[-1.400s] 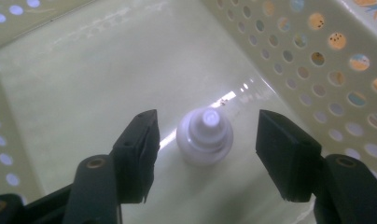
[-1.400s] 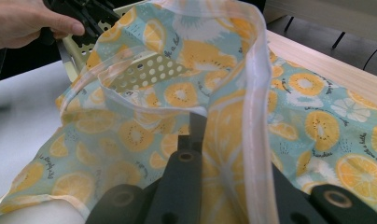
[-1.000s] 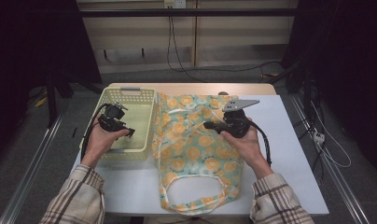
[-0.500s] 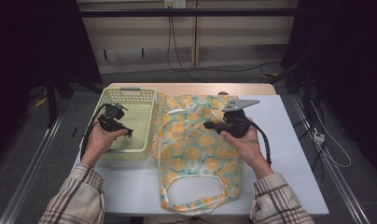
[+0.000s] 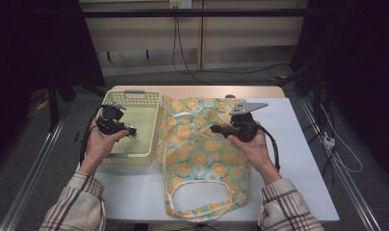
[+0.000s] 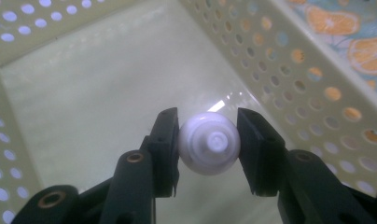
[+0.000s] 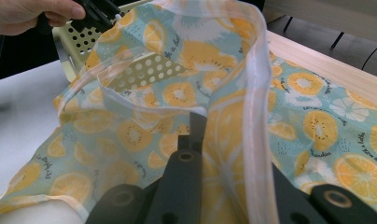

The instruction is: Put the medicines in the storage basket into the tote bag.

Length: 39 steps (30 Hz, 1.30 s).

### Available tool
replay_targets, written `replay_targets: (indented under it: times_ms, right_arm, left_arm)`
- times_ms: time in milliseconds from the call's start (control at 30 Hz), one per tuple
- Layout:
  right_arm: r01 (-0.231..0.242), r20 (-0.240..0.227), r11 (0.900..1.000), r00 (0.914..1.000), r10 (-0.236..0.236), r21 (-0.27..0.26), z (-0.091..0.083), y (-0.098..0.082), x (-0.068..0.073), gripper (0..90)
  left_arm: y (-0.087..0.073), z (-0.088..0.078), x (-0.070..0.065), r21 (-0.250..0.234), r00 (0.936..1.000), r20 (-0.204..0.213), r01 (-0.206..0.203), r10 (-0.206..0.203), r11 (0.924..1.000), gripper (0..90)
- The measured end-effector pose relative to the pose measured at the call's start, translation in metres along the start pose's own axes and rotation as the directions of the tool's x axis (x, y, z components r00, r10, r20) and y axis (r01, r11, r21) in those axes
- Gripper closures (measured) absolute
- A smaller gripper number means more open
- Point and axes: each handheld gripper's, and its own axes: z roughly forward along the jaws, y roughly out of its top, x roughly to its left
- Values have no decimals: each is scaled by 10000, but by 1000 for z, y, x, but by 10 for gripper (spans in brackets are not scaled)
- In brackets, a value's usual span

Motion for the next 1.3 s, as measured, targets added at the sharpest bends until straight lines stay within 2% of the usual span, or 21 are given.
replay_targets:
  times_ms: [100, 267, 367, 400, 500, 567, 600, 633, 700, 967, 1000, 1033, 1100, 1200, 1267, 1300]
  right_arm:
    - [-24, 4, 10000, 10000, 24, -10, 0, 0, -1, 900]
    - [-34, 5, 10000, 10000, 34, 42, 2, -1, -1, 900]
    - [2, -10, 10000, 10000, -2, 25, 3, -1, -1, 900]
    - [-10, -7, 10000, 10000, 10, 21, 3, -1, -1, 900]
    - [-19, 6, 10000, 10000, 19, 24, 2, -1, -1, 900]
    - [-32, 5, 10000, 10000, 32, 5, 2, -1, -1, 900]
    - [-31, 11, 10000, 10000, 31, 4, 2, -1, -1, 900]
    - [-30, 8, 10000, 10000, 30, 0, 2, -1, -1, 900]
    - [-42, 14, 10000, 10000, 42, -2, 2, -1, -1, 900]
    - [-36, 37, 10000, 10000, 36, -10, 2, -1, -1, 900]
    - [-28, 42, 10000, 10000, 28, -14, 1, -1, -1, 900]
    - [-25, 53, 10000, 10000, 25, -27, 1, -1, -1, 900]
    - [-20, 57, 10000, 10000, 20, -35, 1, -1, -1, 900]
    - [-16, 48, 10000, 10000, 16, -19, 1, -1, -1, 900]
    - [2, 57, 10000, 10000, -2, -2, 2, -1, -1, 900]
    - [8, 58, 10000, 10000, -8, -4, 2, -1, -1, 900]
  left_arm:
    - [0, -8, -5, -438, 10000, 48, 44, -42, 9990, 604]
    - [1, -22, -12, -1125, 9997, 66, -230, 239, 9934, 604]
    - [-1, -29, -16, -1545, 9995, 123, -256, 278, 9877, 604]
    - [-1, -32, -18, -1675, 9996, -23, -296, 296, 9854, 604]
    - [-4, -39, -21, -2067, 9991, 265, -269, 330, 9780, 604]
    - [-6, -44, -24, -2312, 9993, 169, -273, 321, 9725, 604]
    - [-6, -47, -25, -2385, 9985, 374, -306, 407, 9707, 604]
    - [-8, -49, -27, -2494, 9991, 208, -313, 377, 9679, 604]
    - [-10, -52, -28, -2714, 9984, 365, -323, 438, 9619, 604]
    - [-17, -65, -40, -3285, 9961, 565, -453, 675, 9434, 604]
    - [-18, -65, -42, -3388, 9955, 709, -347, 623, 9402, 604]
    - [-18, -66, -43, -3513, 9949, 713, -417, 712, 9353, 604]
    - [-18, -68, -47, -3556, 9938, 767, -485, 808, 9334, 604]
    - [-18, -70, -52, -3762, 9915, 959, -452, 874, 9254, 605]
    - [-18, -72, -56, -3781, 9906, 972, -526, 962, 9243, 605]
    - [-17, -72, -57, -3851, 9896, 1025, -537, 1005, 9213, 605]
